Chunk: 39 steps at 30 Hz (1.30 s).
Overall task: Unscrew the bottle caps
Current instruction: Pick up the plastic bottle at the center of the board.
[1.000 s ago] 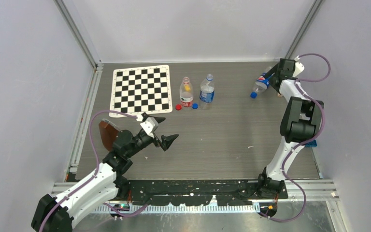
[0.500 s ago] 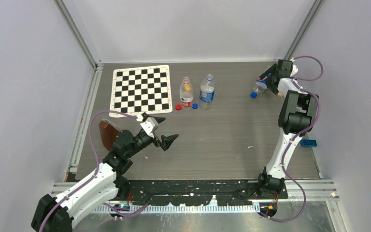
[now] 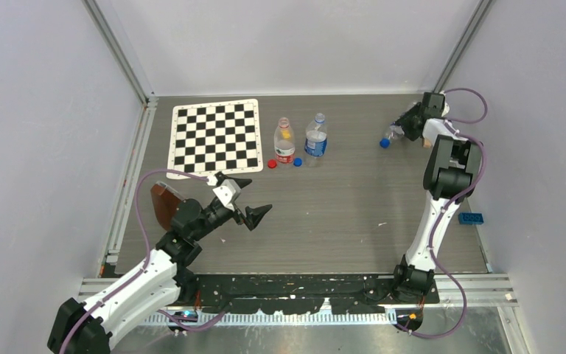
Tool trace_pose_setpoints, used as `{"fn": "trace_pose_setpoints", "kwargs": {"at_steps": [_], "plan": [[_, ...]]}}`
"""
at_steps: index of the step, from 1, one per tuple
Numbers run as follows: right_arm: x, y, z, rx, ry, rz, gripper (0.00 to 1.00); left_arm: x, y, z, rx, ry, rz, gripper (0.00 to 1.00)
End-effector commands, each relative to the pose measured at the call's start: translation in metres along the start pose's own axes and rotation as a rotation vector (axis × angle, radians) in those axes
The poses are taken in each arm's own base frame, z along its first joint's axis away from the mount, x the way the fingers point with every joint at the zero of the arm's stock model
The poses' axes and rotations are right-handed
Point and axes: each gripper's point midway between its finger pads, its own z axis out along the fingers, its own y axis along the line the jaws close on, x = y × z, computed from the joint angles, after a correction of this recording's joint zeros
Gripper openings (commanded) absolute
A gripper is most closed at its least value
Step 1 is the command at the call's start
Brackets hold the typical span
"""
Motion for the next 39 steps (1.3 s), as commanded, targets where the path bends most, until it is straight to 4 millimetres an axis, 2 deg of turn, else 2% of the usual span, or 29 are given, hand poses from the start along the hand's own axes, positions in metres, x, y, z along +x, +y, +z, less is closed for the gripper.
{"fn": "trace_pose_setpoints", "kwargs": {"at_steps": [1,3,6,8,12,16,17,18,19,20,21,22,23,27,35,37,39], "plan": [[-0.009,0.019,-0.013,-0.082,0.002,-0.011,0.4,-0.013,0.001,0.001,0.001,-0.043,0.027,1.0],[-0.011,0.024,-0.021,-0.099,0.001,-0.018,0.34,-0.013,0.001,0.001,0.0,-0.042,0.027,1.0],[-0.015,0.028,-0.035,-0.108,-0.011,-0.025,0.32,-0.014,0.001,0.001,-0.003,-0.044,0.027,1.0],[-0.025,0.038,-0.056,-0.136,-0.04,-0.032,0.31,-0.013,0.002,0.002,-0.005,-0.044,0.027,1.0],[-0.032,0.051,-0.093,-0.192,-0.062,-0.035,0.28,-0.012,0.002,0.004,-0.002,-0.035,0.024,1.0],[-0.023,0.061,-0.136,-0.263,-0.043,-0.055,0.29,-0.012,0.001,0.006,0.008,-0.031,0.023,1.0],[-0.009,0.057,-0.141,-0.272,-0.004,-0.058,0.29,-0.013,0.001,0.006,0.008,-0.033,0.024,1.0],[-0.012,0.064,-0.162,-0.309,-0.024,-0.071,0.29,-0.013,0.001,0.006,0.009,-0.036,0.024,1.0],[0.003,0.061,-0.167,-0.333,0.008,-0.076,0.29,-0.014,0.001,0.006,0.011,-0.04,0.023,1.0],[0.001,0.07,-0.191,-0.393,-0.011,-0.094,0.29,-0.014,0.0,0.006,0.011,-0.044,0.019,1.0],[0.015,0.064,-0.194,-0.406,0.004,-0.099,0.29,-0.015,0.0,0.006,0.012,-0.046,0.017,1.0],[0.013,0.073,-0.218,-0.466,-0.021,-0.119,0.29,-0.015,0.0,0.006,0.012,-0.049,0.015,1.0],[0.02,0.073,-0.236,-0.503,-0.039,-0.135,0.3,-0.016,-0.001,0.006,0.013,-0.053,0.012,1.0],[0.048,0.078,-0.293,-0.668,-0.059,-0.214,0.31,-0.02,-0.002,0.006,0.021,-0.069,0.003,1.0],[0.118,0.091,-0.403,-1.09,-0.057,-0.42,0.34,-0.03,-0.01,0.007,0.061,-0.11,-0.024,1.0],[0.125,0.095,-0.422,-1.153,-0.087,-0.453,0.34,-0.031,-0.012,0.007,0.069,-0.113,-0.031,1.0],[0.147,0.104,-0.446,-1.258,-0.061,-0.52,0.34,-0.032,-0.013,0.008,0.077,-0.112,-0.037,1.0]]}}
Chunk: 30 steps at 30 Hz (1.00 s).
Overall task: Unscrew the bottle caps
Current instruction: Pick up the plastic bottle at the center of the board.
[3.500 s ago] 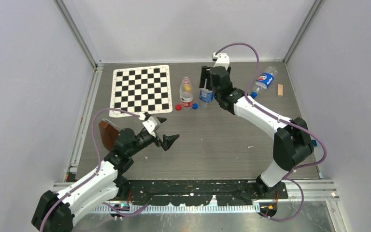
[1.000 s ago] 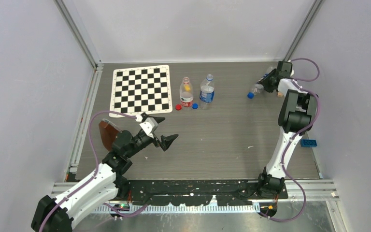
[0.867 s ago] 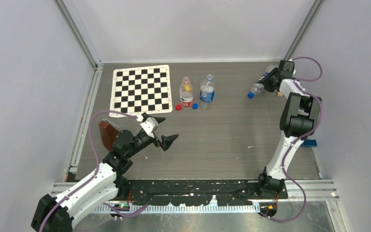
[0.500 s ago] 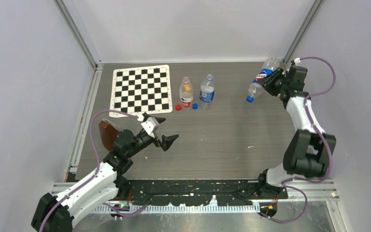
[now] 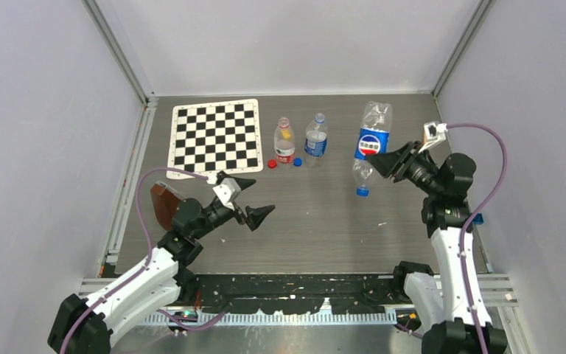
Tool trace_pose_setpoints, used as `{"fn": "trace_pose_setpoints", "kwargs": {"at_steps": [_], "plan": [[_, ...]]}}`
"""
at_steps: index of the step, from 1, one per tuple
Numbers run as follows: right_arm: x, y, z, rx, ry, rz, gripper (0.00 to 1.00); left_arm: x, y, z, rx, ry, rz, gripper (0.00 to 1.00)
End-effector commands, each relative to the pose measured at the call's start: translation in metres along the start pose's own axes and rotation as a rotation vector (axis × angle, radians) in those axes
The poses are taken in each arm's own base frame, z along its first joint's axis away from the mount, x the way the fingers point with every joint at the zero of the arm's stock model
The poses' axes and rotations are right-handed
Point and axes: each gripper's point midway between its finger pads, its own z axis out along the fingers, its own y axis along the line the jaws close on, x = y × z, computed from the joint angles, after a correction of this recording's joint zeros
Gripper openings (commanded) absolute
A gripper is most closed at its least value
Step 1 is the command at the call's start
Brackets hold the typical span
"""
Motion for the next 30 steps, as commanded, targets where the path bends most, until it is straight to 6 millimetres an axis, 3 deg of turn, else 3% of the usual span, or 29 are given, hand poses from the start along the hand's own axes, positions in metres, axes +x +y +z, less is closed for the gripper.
{"fn": "trace_pose_setpoints", "kwargs": {"at_steps": [1,6,12,17,21,24,30], "plan": [[0.008,0.073,-0.01,-0.292,0.024,-0.165,0.34,-0.027,-0.007,0.005,0.042,-0.086,0.008,1.0],[0.05,0.116,-0.011,-0.463,0.192,-0.203,0.34,-0.027,-0.012,0.008,0.076,-0.08,-0.004,1.0],[0.103,0.126,-0.004,-0.502,0.382,-0.177,0.32,-0.027,-0.017,0.01,0.107,-0.076,-0.015,1.0],[0.163,0.112,0.011,-0.4,0.583,-0.213,0.3,-0.03,-0.016,0.009,0.099,-0.059,-0.016,1.0],[0.201,0.108,0.009,-0.365,0.769,-0.286,0.29,-0.031,-0.01,-0.001,0.064,-0.02,0.068,1.0],[0.218,0.108,0.01,-0.369,0.842,-0.323,0.28,-0.032,-0.002,-0.011,0.009,0.014,0.113,1.0],[0.247,0.116,0.009,-0.418,0.965,-0.386,0.28,-0.043,-0.006,-0.025,0.023,0.008,0.195,1.0]]}}
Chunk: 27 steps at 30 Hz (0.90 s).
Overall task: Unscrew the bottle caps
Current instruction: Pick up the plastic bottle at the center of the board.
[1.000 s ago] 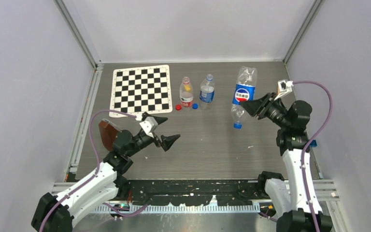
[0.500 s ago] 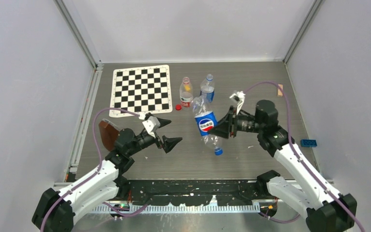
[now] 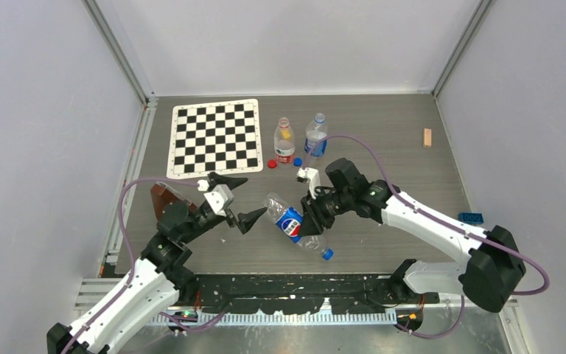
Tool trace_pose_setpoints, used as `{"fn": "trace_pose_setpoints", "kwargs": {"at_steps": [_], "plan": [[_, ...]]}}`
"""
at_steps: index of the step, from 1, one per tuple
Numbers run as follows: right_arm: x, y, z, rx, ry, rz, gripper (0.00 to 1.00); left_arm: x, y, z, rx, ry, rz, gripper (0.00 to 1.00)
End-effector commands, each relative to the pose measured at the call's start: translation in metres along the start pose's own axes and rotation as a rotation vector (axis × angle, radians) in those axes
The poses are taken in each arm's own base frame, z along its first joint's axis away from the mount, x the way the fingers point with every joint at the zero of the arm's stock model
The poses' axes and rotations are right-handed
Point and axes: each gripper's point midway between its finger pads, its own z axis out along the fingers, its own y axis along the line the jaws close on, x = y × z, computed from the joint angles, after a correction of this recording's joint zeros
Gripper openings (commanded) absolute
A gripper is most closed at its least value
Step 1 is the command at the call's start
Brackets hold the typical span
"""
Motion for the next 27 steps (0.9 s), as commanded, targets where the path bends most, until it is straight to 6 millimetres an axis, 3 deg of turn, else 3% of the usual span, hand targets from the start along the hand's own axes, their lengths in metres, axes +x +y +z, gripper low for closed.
{"fn": "trace_pose_setpoints", "kwargs": {"at_steps": [1,12,18,24,27], "plan": [[-0.003,0.01,0.009,-0.009,0.075,-0.106,0.29,-0.009,-0.002,-0.006,0.025,0.022,0.09,1.0],[0.009,0.017,0.013,-0.06,0.192,-0.239,0.31,0.03,-0.053,0.005,0.417,0.265,-0.01,1.0],[0.006,0.019,0.006,-0.055,0.197,-0.282,0.31,0.04,-0.068,0.005,0.537,0.324,-0.06,1.0],[0.0,0.024,0.0,-0.068,0.195,-0.32,0.31,0.051,-0.068,0.009,0.556,0.372,-0.102,0.99],[-0.002,0.026,-0.002,-0.076,0.187,-0.339,0.31,0.054,-0.068,0.011,0.561,0.393,-0.119,0.93]]}}
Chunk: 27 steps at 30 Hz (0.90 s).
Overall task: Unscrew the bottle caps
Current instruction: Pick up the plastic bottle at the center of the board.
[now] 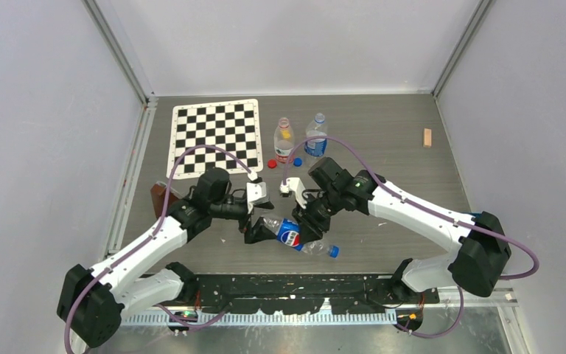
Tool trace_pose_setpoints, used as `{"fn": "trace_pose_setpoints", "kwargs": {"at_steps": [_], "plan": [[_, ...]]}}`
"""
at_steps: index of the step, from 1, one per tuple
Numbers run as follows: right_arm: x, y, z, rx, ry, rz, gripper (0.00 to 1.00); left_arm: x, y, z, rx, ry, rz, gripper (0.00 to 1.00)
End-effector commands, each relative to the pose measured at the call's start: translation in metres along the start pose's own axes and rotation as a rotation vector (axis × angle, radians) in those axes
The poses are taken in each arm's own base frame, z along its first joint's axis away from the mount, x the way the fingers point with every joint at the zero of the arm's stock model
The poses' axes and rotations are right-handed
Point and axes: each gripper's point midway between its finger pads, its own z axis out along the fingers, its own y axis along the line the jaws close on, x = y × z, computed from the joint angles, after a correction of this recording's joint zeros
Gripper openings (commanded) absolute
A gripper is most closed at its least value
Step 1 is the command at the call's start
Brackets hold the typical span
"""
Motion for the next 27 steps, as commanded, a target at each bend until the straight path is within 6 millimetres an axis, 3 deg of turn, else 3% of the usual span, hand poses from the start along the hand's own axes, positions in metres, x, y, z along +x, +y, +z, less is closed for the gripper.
{"fn": "trace_pose_setpoints", "kwargs": {"at_steps": [1,6,12,20,24,27], "plan": [[-0.017,0.008,-0.013,-0.008,-0.049,-0.085,0.31,-0.014,-0.004,0.001,0.05,-0.016,0.019,0.89],[-0.021,0.006,-0.015,0.01,-0.068,-0.101,0.32,-0.015,-0.003,0.001,0.043,-0.029,0.022,0.68],[-0.028,0.002,-0.02,0.065,-0.136,-0.115,0.46,-0.013,0.002,0.0,0.001,-0.03,0.029,0.38],[-0.042,-0.025,-0.035,0.277,-0.249,-0.047,0.69,-0.014,0.015,-0.005,-0.105,-0.058,0.056,0.23],[-0.052,-0.042,-0.05,0.415,-0.361,0.038,0.73,-0.021,0.024,-0.007,-0.171,-0.105,0.065,0.16],[-0.07,-0.05,-0.073,0.514,-0.526,0.156,0.73,-0.03,0.034,-0.01,-0.244,-0.171,0.064,0.14]]}}
